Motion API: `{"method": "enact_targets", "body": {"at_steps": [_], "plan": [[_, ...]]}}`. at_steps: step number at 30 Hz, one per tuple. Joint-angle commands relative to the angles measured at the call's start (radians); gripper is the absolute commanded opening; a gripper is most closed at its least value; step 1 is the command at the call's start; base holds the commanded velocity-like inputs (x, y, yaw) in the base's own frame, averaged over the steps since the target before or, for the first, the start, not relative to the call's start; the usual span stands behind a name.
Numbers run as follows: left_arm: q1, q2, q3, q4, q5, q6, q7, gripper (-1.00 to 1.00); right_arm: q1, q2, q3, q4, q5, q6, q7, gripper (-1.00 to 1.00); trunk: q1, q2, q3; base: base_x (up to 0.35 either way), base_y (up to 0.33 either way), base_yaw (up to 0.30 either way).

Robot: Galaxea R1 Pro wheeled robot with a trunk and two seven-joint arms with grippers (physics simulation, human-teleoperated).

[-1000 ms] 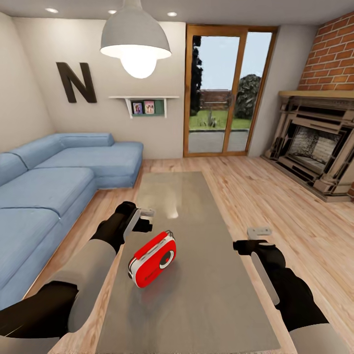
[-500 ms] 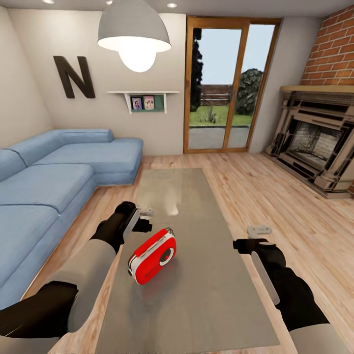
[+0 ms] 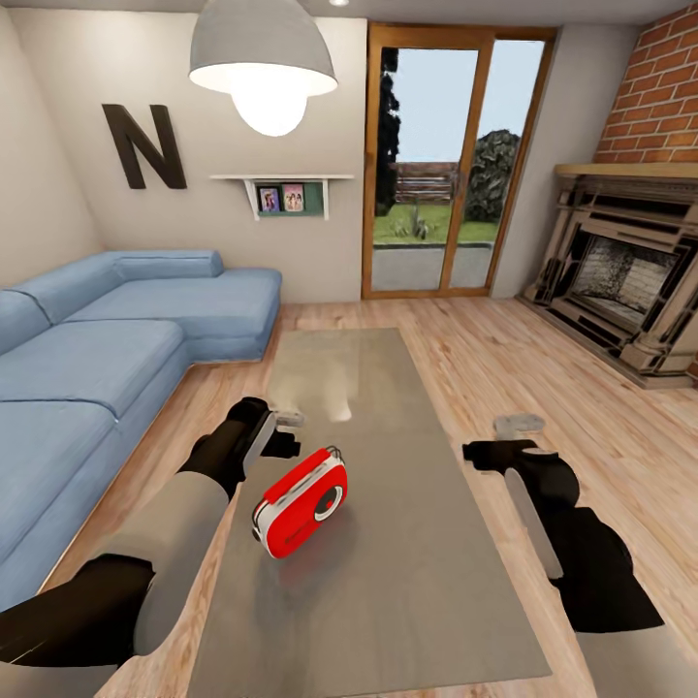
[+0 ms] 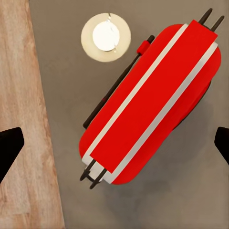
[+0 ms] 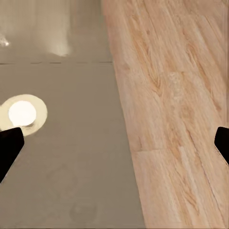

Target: Turn on the radio receiver that's on the table in the living room.

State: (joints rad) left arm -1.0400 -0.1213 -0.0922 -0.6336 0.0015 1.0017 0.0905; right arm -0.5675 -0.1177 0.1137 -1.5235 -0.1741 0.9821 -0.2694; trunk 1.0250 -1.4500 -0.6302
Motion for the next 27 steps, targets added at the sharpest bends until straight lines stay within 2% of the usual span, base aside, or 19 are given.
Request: {"method": "enact_targets", "body": {"at_steps": [1, 2, 3, 4, 8, 13, 18, 19, 27], "plan": [[0.000, 0.000, 0.000, 0.000, 0.000, 0.000, 0.000, 1.00, -0.023, 0.000, 0.000, 0.000, 0.000, 0.002, -0.001, 1.00, 0.000, 0.000, 0.000, 0.000, 0.000, 0.000], [0.000, -0.001, 0.000, 0.000, 0.000, 0.000, 0.000, 1.00, -0.034, 0.000, 0.000, 0.001, 0.000, 0.002, -0.001, 1.00, 0.000, 0.000, 0.000, 0.000, 0.000, 0.000], [0.000, -0.001, -0.001, 0.000, 0.000, 0.000, 0.000, 1.00, -0.110, 0.000, 0.000, 0.022, 0.001, 0.005, -0.009, 1.00, 0.000, 0.000, 0.000, 0.000, 0.000, 0.000], [0.000, -0.001, -0.001, 0.000, 0.000, 0.000, 0.000, 1.00, -0.139, 0.000, 0.000, 0.045, 0.001, 0.005, -0.015, 1.00, 0.000, 0.000, 0.000, 0.000, 0.000, 0.000], [0.000, -0.001, -0.001, 0.000, 0.000, 0.000, 0.000, 1.00, -0.227, 0.000, 0.000, 0.156, 0.001, 0.005, -0.025, 1.00, 0.000, 0.000, 0.000, 0.000, 0.000, 0.000], [0.000, -0.001, -0.001, 0.000, 0.000, 0.000, 0.000, 1.00, -0.400, 0.000, 0.000, 0.413, -0.001, 0.002, -0.028, 1.00, 0.000, 0.000, 0.000, 0.000, 0.000, 0.000], [0.000, -0.002, -0.001, 0.000, 0.000, 0.000, 0.000, 1.00, -0.537, 0.000, 0.000, 0.642, -0.005, -0.001, -0.024, 1.00, 0.000, 0.000, 0.000, 0.000, 0.000, 0.000], [0.000, -0.003, -0.001, 0.000, 0.000, 0.000, 0.000, 1.00, -0.592, 0.002, -0.001, 0.730, -0.009, -0.001, -0.023, 1.00, 0.000, 0.000, 0.000, 0.000, 0.000, 0.000], [0.000, -0.003, -0.001, 0.034, -0.003, -0.004, 0.000, 1.00, -0.628, 0.019, 0.002, 0.785, -0.015, 0.001, -0.022, 1.00, 0.000, 0.000, 0.000, 0.000, 0.000, 0.000]]}}
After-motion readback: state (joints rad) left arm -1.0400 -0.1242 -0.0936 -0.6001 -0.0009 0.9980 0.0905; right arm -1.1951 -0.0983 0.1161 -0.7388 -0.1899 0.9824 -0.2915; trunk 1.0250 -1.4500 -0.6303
